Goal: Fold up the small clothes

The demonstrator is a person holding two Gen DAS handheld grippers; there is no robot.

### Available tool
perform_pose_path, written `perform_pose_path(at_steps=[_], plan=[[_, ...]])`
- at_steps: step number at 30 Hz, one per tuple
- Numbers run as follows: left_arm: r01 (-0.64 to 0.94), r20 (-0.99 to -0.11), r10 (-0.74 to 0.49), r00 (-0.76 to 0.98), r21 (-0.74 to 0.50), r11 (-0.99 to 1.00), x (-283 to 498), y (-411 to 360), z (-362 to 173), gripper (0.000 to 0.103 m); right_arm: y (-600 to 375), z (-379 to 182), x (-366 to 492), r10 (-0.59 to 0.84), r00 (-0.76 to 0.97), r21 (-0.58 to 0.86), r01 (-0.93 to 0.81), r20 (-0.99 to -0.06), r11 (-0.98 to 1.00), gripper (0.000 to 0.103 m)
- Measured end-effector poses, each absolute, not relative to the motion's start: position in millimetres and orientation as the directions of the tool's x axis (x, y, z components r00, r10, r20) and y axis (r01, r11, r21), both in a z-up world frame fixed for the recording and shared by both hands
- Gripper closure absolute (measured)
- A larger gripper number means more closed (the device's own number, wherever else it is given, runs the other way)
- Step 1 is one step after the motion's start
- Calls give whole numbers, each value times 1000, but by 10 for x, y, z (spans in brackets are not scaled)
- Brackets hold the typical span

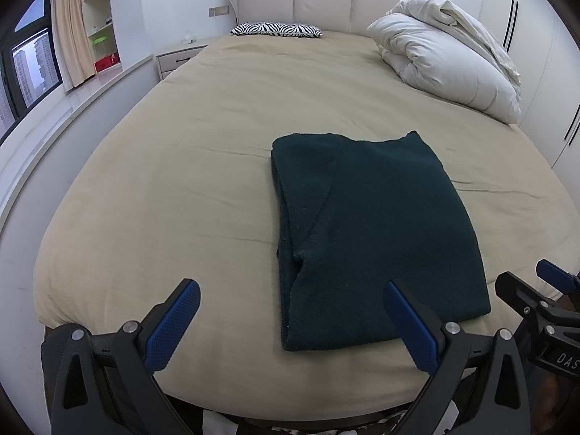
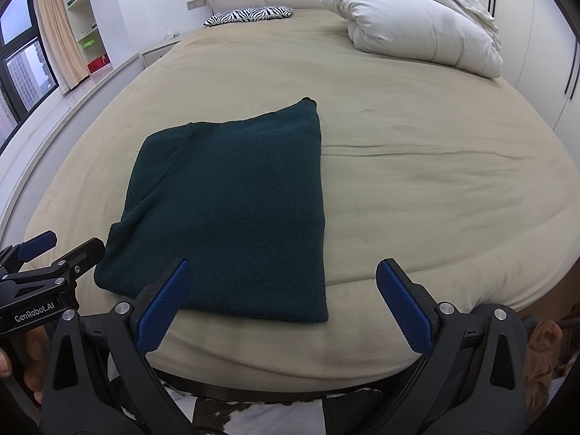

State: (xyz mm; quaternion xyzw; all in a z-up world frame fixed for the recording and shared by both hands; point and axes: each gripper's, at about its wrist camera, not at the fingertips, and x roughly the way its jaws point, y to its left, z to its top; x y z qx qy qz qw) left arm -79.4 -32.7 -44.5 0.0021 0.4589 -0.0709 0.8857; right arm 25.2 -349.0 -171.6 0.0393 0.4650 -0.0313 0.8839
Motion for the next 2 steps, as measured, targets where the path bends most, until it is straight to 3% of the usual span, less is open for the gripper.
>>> perform_pose_path(at_steps=[2], plan=[[130, -812, -126, 570, -63, 990, -793, -324, -437, 0, -3497, -1730, 280, -17, 563, 42, 90, -826, 995, 0]])
